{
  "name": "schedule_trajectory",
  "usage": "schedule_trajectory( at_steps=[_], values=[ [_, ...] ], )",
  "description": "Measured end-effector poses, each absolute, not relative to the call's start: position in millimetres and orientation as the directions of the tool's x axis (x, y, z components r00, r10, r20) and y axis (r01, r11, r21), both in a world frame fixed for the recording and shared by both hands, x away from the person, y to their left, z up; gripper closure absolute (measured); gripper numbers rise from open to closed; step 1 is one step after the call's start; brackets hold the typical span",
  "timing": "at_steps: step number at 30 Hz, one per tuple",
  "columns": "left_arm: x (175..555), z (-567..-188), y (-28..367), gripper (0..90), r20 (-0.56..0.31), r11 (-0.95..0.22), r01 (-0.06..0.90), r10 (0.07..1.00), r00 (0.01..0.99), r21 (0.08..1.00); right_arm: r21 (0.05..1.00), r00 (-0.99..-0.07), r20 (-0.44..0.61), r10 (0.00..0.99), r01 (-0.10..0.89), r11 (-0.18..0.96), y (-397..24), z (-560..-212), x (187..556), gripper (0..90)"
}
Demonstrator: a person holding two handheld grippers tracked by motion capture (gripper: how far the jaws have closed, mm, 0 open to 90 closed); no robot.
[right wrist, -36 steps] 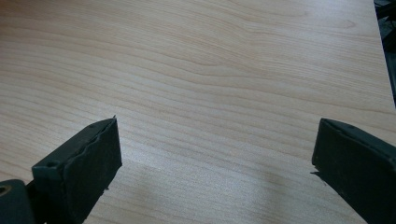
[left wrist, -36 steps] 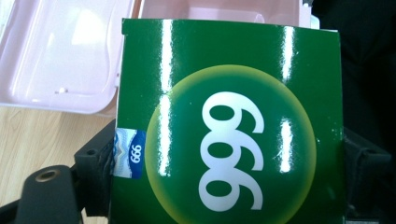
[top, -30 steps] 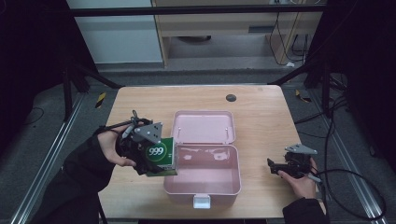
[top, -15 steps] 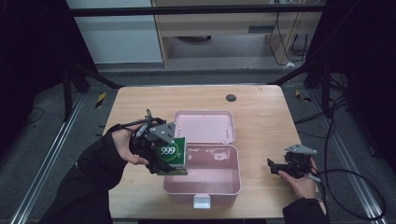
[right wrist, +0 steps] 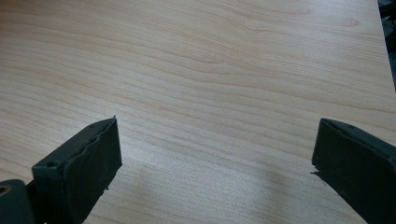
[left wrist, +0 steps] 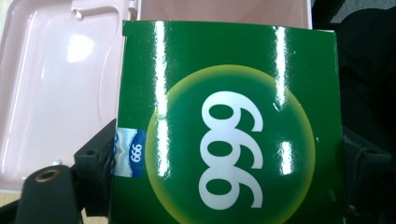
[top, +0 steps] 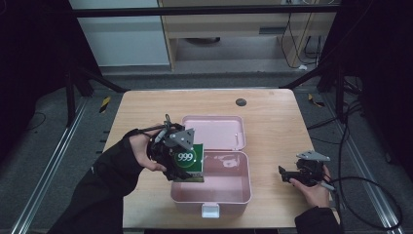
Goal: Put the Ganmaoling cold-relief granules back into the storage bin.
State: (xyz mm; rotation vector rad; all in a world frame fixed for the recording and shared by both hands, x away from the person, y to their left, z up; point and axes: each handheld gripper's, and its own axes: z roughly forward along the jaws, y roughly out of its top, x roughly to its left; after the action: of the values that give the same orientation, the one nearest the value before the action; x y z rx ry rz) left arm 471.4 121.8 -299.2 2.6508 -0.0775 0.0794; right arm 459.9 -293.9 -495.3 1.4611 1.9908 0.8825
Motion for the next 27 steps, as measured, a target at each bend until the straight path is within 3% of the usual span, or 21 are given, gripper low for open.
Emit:
schedule_trajectory(
  at_steps=[27],
  values=[
    [479,-346,110,14.2,0.041,-0.907,-0.073,-0.061,0.997,0.414,0.746,-0.298,-0.034,0.954,0.627,0.223,-293,-497,461,1.8]
  ],
)
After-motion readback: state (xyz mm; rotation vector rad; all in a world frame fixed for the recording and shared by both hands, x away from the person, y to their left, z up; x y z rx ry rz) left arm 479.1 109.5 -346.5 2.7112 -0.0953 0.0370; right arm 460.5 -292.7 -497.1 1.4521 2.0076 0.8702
